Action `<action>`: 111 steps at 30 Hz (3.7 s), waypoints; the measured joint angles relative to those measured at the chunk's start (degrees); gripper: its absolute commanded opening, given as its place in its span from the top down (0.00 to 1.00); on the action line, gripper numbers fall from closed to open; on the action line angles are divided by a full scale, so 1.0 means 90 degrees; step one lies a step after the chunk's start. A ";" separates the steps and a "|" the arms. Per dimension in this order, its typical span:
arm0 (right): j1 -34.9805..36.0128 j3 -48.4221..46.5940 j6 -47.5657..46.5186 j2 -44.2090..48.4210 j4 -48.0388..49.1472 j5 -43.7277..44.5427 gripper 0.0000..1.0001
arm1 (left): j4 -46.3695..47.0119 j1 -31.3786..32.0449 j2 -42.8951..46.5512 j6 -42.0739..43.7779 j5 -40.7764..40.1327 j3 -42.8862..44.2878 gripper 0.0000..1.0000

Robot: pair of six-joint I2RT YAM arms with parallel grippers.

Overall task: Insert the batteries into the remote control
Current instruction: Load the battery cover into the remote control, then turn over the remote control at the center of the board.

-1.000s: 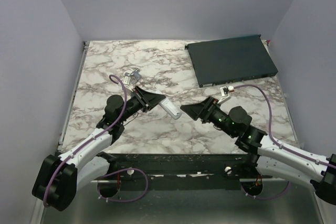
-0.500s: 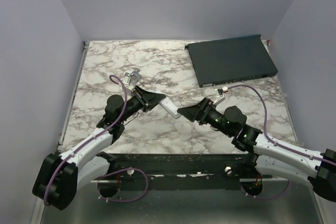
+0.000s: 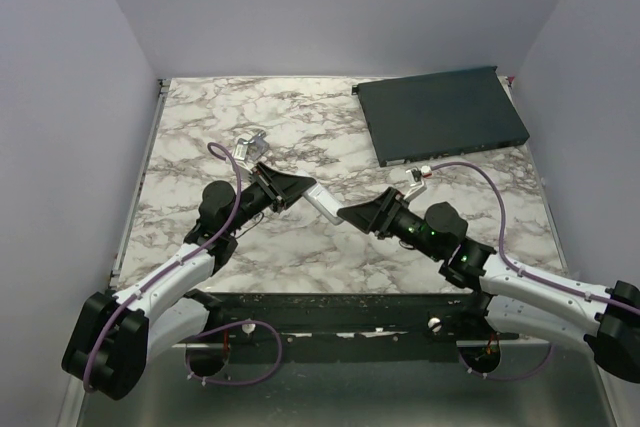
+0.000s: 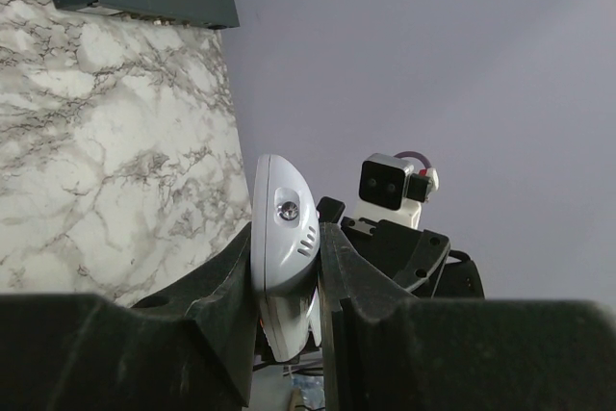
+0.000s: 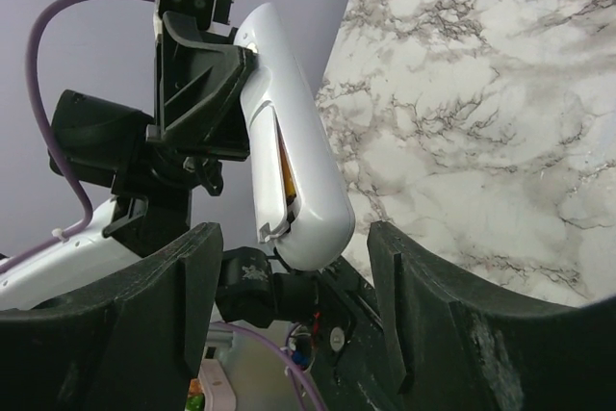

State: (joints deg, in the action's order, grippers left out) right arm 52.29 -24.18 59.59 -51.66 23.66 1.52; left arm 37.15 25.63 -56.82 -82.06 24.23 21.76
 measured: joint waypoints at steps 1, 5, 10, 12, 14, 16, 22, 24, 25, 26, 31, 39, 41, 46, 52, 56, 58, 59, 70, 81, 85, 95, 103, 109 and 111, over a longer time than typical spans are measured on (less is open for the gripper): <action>-0.0022 0.0000 0.0005 -0.0005 0.0022 0.0000 0.33 | 0.0007 0.0000 0.0000 -0.0010 0.0000 0.0000 1.00; -0.0032 0.0000 0.0041 -0.0007 0.0083 -0.0019 0.35 | 0.0017 -0.0005 0.0000 -0.0034 0.0002 0.0000 1.00; -0.0066 0.0034 0.0095 -0.0034 0.0165 -0.0151 0.37 | 0.0044 -0.0005 0.0002 -0.0063 0.0005 -0.0002 1.00; -0.0073 0.0041 0.0114 -0.0068 0.0214 -0.0194 0.37 | 0.0066 -0.0005 0.0002 -0.0083 0.0005 -0.0002 1.00; -0.0075 0.0041 0.0121 -0.0109 0.0250 -0.0243 0.38 | 0.0095 -0.0005 0.0002 -0.0087 0.0007 -0.0002 1.00; -0.0075 0.0041 0.0146 -0.0151 0.0277 -0.0284 0.38 | 0.0121 -0.0005 0.0002 -0.0095 0.0007 -0.0002 1.00; -0.0092 0.0041 0.0180 -0.0214 0.0323 -0.0352 0.40 | 0.0158 -0.0005 0.0002 -0.0117 0.0010 -0.0002 1.00; -0.0107 0.0041 0.0199 -0.0214 0.0350 -0.0364 0.40 | 0.0158 -0.0005 0.0002 -0.0126 0.0010 -0.0005 1.00; -0.0114 0.0041 0.0209 -0.0214 0.0364 -0.0369 0.40 | 0.0158 -0.0005 0.0002 -0.0129 0.0010 -0.0005 1.00; -0.0117 0.0041 0.0214 -0.0214 0.0374 -0.0372 0.40 | 0.0158 -0.0005 0.0002 -0.0129 0.0010 -0.0005 1.00; -0.0158 0.0078 0.0233 -0.0214 0.0413 -0.0374 0.40 | 0.0163 -0.0005 0.0002 -0.0131 0.0012 -0.0012 1.00; -0.0199 0.0124 0.0289 -0.0214 0.0420 -0.0374 0.41 | 0.0248 -0.0005 0.0002 -0.0172 0.0053 -0.0046 1.00; -0.0226 0.0124 0.0308 -0.0214 0.0420 -0.0376 0.41 | 0.0272 -0.0005 0.0002 -0.0187 0.0056 -0.0073 1.00; -0.0243 0.0124 0.0330 -0.0226 0.0449 -0.0406 0.41 | 0.0294 -0.0005 0.0002 -0.0214 0.0078 -0.0078 1.00; -0.0282 0.0124 0.0338 -0.0306 0.0508 -0.0440 0.41 | 0.0299 -0.0005 0.0002 -0.0221 0.0100 -0.0078 1.00; -0.0284 0.0124 0.0359 -0.0345 0.0559 -0.0469 0.42 | 0.0304 -0.0005 0.0002 -0.0223 0.0102 -0.0078 1.00; -0.0311 0.0124 0.0376 -0.0352 0.0563 -0.0474 0.44 | 0.0313 -0.0005 0.0000 -0.0223 0.0102 -0.0078 1.00; -0.0313 0.0124 0.0379 -0.0362 0.0578 -0.0476 0.45 | 0.0323 -0.0005 0.0000 -0.0223 0.0102 -0.0078 1.00; -0.0325 0.0124 0.0442 -0.0568 0.0763 -0.0627 0.55 | 0.0335 -0.0015 -0.0061 -0.0194 0.0102 -0.0109 1.00; -0.0325 0.0083 0.0070 -0.0423 0.0495 -0.0629 0.16 | 0.0403 -0.0012 -0.0068 -0.0211 0.0151 -0.0112 1.00; -0.0372 -0.0024 -0.0153 -0.0277 0.0391 -0.0634 0.15 | 0.0442 -0.0012 -0.0066 -0.0209 0.0199 -0.0112 1.00; -0.0828 -0.0299 -0.0563 -0.0532 0.0469 -0.1508 0.28 | 0.0714 -0.0012 -0.0318 -0.0172 0.0882 0.0022 1.00; -0.0911 -0.0325 -0.0520 -0.0928 0.0928 -0.2404 0.36 | 0.0840 -0.0012 -0.0369 -0.0032 0.1222 0.0165 1.00; -0.0947 -0.0325 -0.0287 -0.1178 0.1481 -0.2917 0.40 | 0.0911 -0.0012 -0.0517 0.0051 0.1396 0.0325 1.00; -0.0947 -0.0325 -0.0202 -0.1294 0.1671 -0.3058 0.43 | 0.0913 -0.0012 -0.0539 0.0090 0.1426 0.0345 1.00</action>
State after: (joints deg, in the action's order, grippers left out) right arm 43.77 -27.11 57.78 -63.31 38.70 -26.00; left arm 45.36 25.52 -61.67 -81.25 37.06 24.86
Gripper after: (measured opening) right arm 0.604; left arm 0.271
